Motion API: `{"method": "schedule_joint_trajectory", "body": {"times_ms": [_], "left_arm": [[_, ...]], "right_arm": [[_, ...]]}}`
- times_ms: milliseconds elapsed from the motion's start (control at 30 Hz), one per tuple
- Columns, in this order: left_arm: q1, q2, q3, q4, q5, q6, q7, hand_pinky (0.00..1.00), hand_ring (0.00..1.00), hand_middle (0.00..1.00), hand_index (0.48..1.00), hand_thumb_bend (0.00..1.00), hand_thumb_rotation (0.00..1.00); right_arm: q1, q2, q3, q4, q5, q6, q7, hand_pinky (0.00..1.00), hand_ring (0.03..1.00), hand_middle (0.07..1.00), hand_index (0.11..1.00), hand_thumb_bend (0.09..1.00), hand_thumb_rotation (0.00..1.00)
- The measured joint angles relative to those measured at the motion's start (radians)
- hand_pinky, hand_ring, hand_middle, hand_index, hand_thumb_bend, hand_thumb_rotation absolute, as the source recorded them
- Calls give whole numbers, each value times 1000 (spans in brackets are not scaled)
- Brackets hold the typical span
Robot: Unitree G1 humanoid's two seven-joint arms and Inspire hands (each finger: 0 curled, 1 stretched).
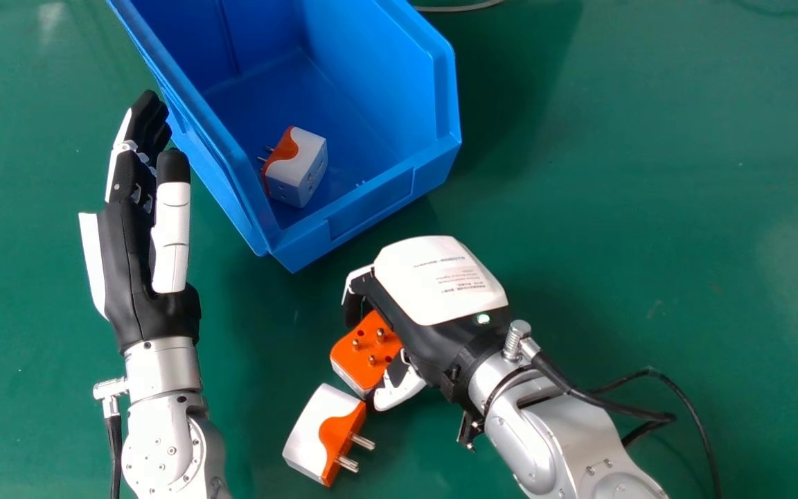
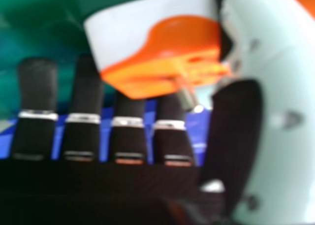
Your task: Pick all objects and put in blue box
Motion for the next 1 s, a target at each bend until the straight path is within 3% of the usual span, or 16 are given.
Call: {"method": "schedule_joint_trajectory", "body": {"times_ms": [300,667,767,1000], "left_arm": [[0,0,1,0,-1,0,0,916,930,913,870,792,799],[0,0,2,0,-3,0,0,915,930,913,870,788,799],[0,0,2,0,-3,0,-2,918,931,912,869,786,797],[4,0,1,0,1,-1,3,917,930,913,871,778,802]], "right_arm": [[9,-1,-3,2,41,-24,-14,195,431,526,509,527,0],[10,-4,-5,18,66,-62,-74,182,376,480,533,513,0],[21,-1,-15,30,90,-103,-155,170,362,465,534,509,0],[42,39,-64,115,156,-277,-510,194,370,474,532,507,0]]}}
